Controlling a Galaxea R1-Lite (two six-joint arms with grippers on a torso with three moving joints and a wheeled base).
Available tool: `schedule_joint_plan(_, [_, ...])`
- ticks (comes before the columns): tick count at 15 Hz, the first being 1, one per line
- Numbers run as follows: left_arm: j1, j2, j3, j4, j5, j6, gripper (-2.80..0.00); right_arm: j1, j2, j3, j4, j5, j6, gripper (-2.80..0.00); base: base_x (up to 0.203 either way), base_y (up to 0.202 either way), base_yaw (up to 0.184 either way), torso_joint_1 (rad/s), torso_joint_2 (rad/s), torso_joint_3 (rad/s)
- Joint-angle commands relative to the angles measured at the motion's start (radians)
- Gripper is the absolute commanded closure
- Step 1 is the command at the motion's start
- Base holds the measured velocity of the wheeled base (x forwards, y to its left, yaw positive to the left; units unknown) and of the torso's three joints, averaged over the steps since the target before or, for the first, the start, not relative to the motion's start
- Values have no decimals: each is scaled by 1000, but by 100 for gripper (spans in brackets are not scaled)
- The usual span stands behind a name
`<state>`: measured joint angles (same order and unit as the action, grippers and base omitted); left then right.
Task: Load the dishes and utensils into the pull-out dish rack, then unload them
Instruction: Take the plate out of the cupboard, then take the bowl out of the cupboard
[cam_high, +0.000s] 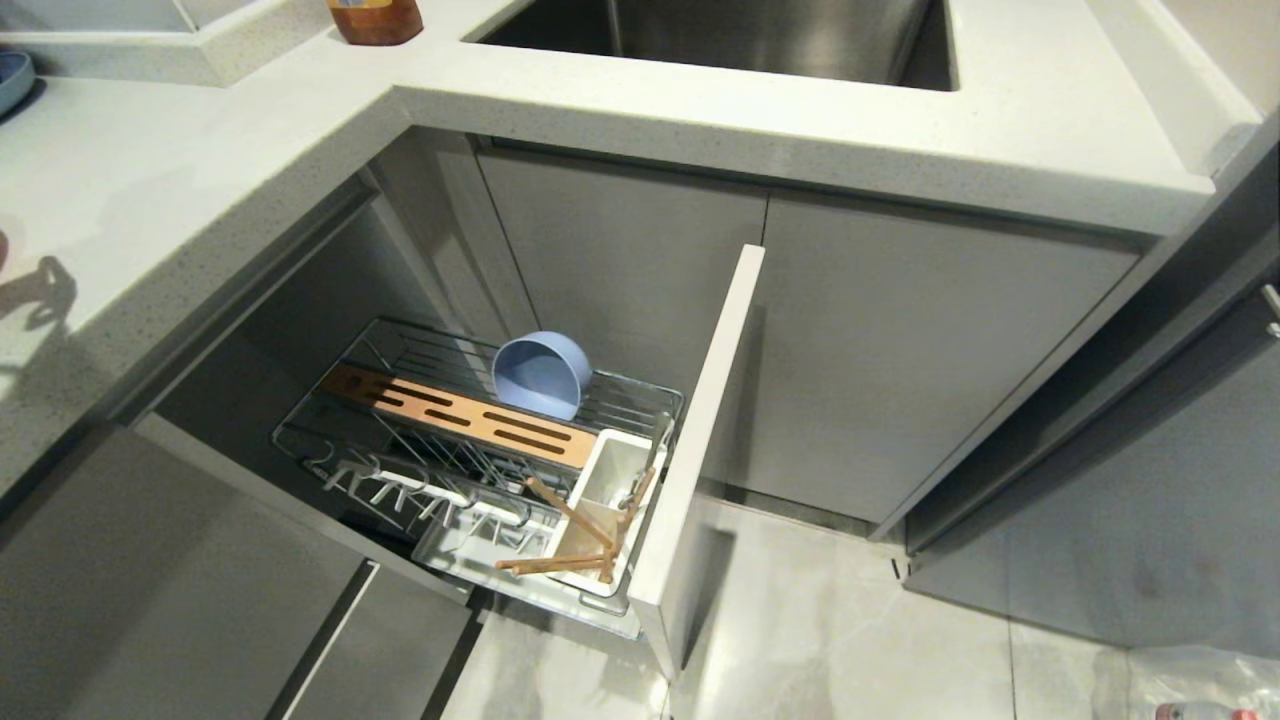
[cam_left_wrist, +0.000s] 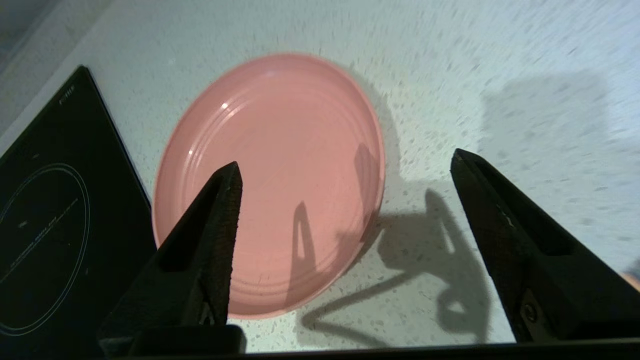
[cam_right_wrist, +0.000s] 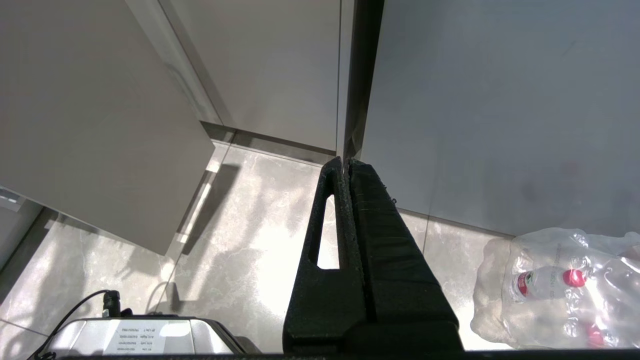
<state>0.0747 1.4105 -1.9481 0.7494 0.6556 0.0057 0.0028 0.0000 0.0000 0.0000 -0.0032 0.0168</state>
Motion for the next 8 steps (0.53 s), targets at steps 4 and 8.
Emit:
schedule_joint_plan(4, [-97,-161,4,-40,5,4,0,0,2,0,0,0,0,0,0,0,0,0,0,0])
schedule_joint_plan(8, [-213,-210,5,-119,4,-108,0,0,2,0,0,0,0,0,0,0,0,0,0,0])
